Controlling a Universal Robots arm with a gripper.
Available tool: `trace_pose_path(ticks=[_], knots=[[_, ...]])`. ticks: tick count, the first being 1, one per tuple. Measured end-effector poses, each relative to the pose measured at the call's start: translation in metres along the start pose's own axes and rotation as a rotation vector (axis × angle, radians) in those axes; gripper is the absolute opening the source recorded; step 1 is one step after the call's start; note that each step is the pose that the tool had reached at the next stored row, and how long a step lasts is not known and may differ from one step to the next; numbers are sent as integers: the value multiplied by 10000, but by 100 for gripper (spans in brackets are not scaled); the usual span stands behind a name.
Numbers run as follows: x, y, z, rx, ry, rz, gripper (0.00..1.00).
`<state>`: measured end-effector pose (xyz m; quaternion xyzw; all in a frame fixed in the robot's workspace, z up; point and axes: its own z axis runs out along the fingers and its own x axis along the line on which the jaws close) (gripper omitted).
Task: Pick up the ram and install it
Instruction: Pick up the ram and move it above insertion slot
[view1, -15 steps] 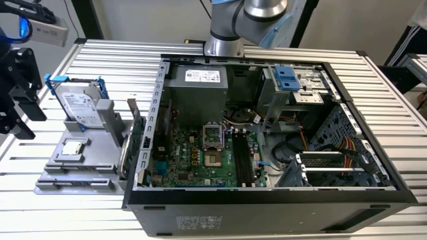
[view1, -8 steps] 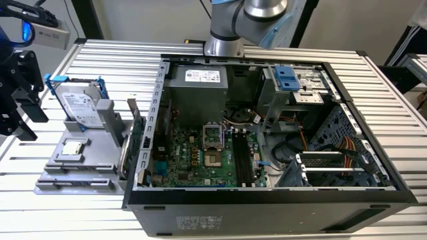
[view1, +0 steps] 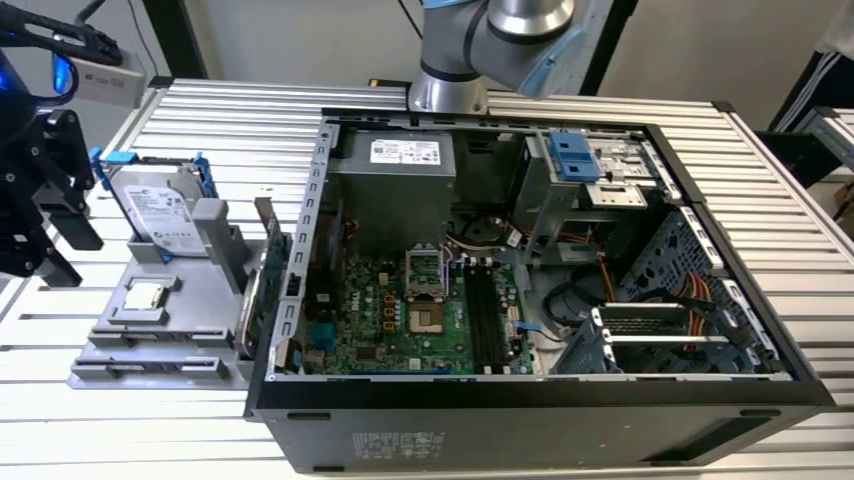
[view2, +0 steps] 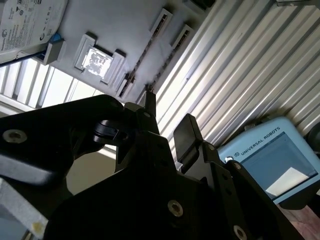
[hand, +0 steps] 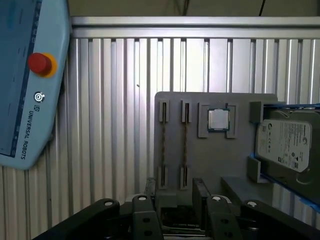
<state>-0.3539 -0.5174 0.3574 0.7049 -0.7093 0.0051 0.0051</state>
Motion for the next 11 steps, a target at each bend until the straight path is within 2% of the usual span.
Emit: trace_pose_path(ticks=[11], knots=[[-7, 0, 104, 1, 1, 1, 100]])
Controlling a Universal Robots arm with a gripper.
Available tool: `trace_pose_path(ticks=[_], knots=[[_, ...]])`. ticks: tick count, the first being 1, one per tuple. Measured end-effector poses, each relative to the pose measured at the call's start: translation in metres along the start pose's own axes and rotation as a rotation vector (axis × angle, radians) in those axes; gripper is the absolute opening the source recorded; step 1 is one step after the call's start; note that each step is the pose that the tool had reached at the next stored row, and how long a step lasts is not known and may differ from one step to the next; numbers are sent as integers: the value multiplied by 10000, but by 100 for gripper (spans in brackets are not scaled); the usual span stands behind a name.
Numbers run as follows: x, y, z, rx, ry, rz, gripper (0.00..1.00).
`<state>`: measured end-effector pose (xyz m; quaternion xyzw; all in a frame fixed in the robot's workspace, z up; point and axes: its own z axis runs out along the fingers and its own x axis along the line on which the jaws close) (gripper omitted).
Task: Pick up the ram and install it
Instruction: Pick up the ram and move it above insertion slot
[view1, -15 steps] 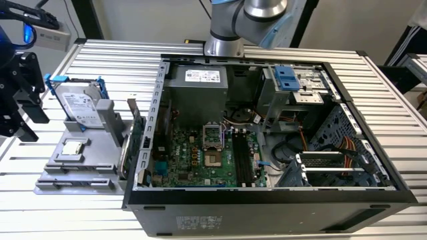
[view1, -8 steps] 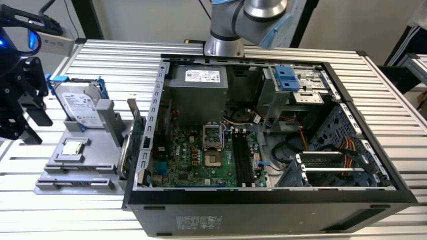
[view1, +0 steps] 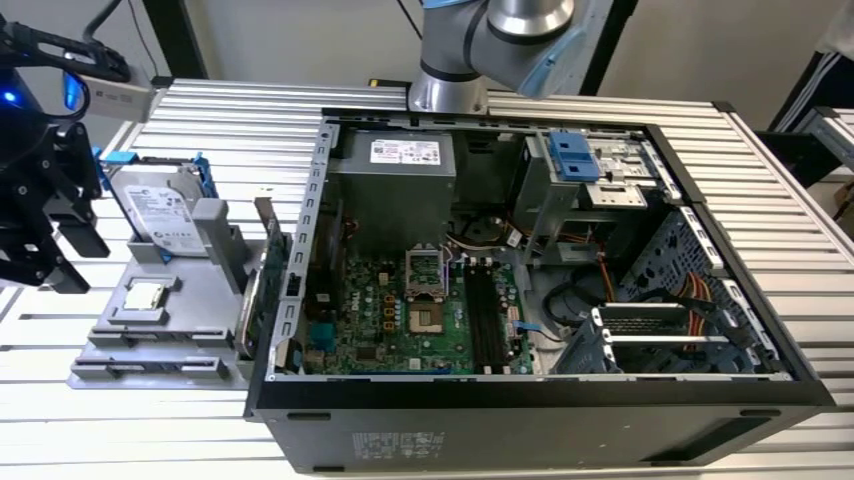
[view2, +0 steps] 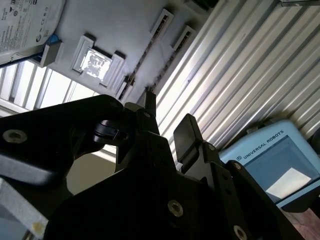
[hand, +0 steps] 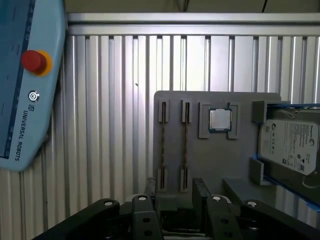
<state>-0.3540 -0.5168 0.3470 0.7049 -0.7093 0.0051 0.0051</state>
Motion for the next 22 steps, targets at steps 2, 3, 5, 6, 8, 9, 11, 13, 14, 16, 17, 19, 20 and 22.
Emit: trace_pose_path(ticks=[2, 3, 5, 6, 8, 9, 11, 13, 14, 16, 17, 19, 20, 22], knots=[[0, 0, 12, 0, 0, 0, 100], [-1, 0, 16, 0, 0, 0, 100], [0, 0, 18, 0, 0, 0, 100], [-1, 0, 19, 0, 0, 0, 100], [-1, 0, 19, 0, 1, 0, 100], [-1, 0, 20, 0, 0, 0, 100], [-1, 0, 25, 2, -2, 0, 100], [-1, 0, 35, 0, 0, 0, 100], [-1, 0, 39, 1, 0, -1, 100], [-1, 0, 47, 0, 0, 0, 100], [-1, 0, 51, 0, 0, -1, 100], [-1, 0, 59, 0, 0, -1, 100], [-1, 0, 62, -1, 1, 0, 100], [-1, 0, 68, 0, 0, 0, 100]])
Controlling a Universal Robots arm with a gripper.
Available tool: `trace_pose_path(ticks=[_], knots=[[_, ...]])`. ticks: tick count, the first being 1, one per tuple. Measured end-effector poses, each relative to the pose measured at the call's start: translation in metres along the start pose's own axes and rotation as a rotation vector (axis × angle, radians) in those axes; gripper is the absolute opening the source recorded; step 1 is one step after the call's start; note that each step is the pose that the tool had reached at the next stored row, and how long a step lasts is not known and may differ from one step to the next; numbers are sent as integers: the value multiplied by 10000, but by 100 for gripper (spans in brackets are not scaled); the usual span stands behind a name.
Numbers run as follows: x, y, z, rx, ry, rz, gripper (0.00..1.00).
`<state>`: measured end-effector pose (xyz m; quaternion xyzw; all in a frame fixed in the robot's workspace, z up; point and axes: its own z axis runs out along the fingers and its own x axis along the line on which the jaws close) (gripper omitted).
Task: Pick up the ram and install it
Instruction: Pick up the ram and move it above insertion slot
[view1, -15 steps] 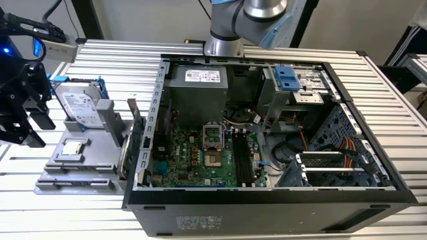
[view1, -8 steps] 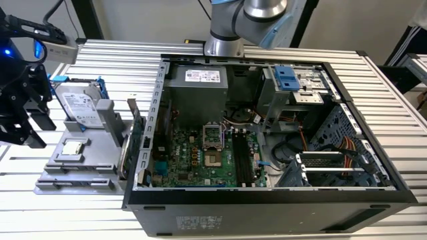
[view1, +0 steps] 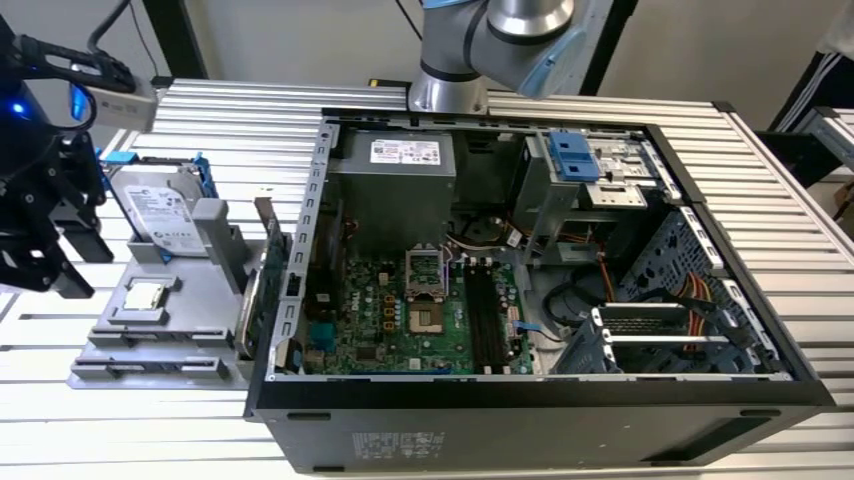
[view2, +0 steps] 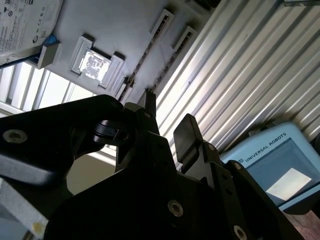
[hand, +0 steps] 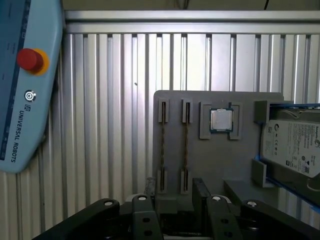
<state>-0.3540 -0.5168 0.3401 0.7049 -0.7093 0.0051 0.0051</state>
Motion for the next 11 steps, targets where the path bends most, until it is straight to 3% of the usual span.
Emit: trace_pose_path(ticks=[11], knots=[[0, 0, 29, -1, 1, 0, 100]])
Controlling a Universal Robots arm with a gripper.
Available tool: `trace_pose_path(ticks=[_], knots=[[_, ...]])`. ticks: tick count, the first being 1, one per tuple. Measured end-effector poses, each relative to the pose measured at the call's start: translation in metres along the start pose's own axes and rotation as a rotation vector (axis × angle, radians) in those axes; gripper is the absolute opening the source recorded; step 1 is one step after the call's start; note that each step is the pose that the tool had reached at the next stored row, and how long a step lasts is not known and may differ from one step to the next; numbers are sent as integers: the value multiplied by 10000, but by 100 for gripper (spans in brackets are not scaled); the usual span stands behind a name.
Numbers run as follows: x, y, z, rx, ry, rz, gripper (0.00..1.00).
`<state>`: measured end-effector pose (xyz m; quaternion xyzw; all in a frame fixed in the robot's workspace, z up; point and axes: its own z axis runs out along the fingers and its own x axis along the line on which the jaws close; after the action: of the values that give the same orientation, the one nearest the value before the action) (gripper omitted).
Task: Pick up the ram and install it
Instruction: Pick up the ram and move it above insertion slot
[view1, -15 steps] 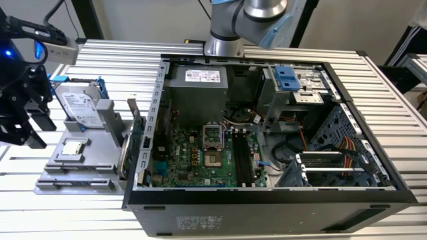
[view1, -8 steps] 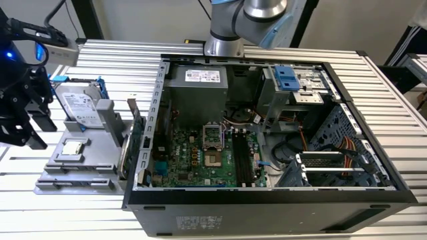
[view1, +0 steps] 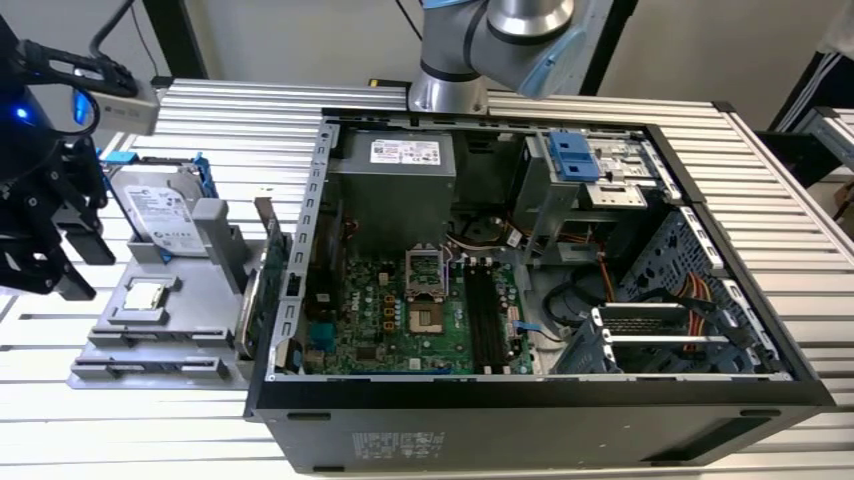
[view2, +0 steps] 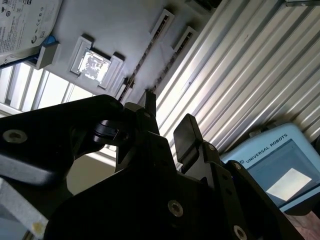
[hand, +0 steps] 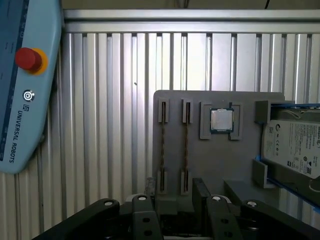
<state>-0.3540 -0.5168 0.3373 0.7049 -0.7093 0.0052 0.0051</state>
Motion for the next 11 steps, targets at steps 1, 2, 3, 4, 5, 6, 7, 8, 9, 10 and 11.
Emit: trace_pose_path(ticks=[1, 2, 3, 4, 5, 6, 7, 8, 9, 10, 11], knots=[[0, 0, 1, 0, 0, 0, 100], [0, 0, 2, 0, 0, 0, 100], [0, 0, 2, 0, -1, 0, 100], [0, 0, 3, 1, -1, 0, 100], [0, 0, 6, 2, -2, 0, 100], [0, 0, 10, 3, -3, -1, 100], [0, 0, 14, 2, -2, 0, 100], [0, 0, 19, 1, -1, 0, 100], [-1, 0, 26, 1, -1, 0, 100], [-1, 0, 32, 2, -1, 1, 100], [-1, 0, 37, 1, -1, 0, 100]])
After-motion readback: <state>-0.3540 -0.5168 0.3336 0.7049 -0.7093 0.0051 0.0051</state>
